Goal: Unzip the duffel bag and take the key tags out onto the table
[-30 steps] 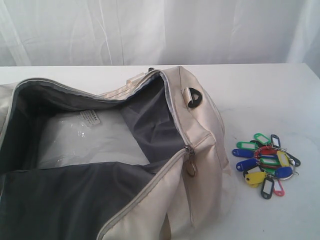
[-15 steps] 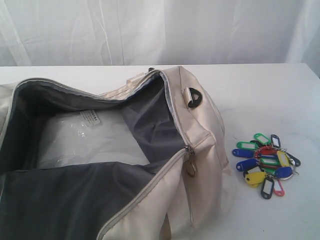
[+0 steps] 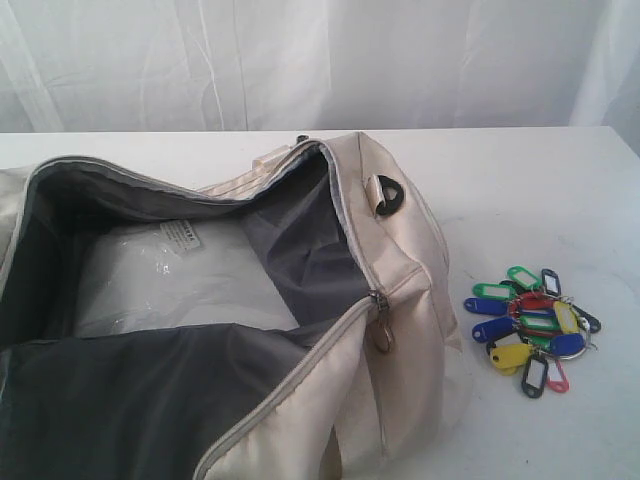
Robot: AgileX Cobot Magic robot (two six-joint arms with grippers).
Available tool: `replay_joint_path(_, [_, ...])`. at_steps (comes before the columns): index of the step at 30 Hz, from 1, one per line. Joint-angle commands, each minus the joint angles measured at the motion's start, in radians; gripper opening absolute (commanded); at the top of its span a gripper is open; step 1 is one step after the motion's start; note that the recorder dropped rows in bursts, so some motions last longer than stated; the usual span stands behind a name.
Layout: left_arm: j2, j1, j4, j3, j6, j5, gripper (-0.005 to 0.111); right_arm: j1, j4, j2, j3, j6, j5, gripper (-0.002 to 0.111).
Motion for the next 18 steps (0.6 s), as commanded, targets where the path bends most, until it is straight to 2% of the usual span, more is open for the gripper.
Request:
replay_joint_path(1, [-0.078, -0.02, 0.016, 0.038, -0.003, 0.091, 0.0, -0.006, -0.007, -0.003, 0.007, -0.01, 0.002, 0.0])
replay_joint_path(8, [-0.078, -0.035, 0.016, 0.124, -0.067, 0.065, 0.0, -0.006, -0.007, -0.003, 0.007, -0.01, -0.005, 0.0])
replay_joint_path(18, [-0.078, -0.041, 0.016, 0.134, -0.073, 0.08, 0.0, -0.006, -0.007, -0.003, 0.007, -0.01, -0.005, 0.0])
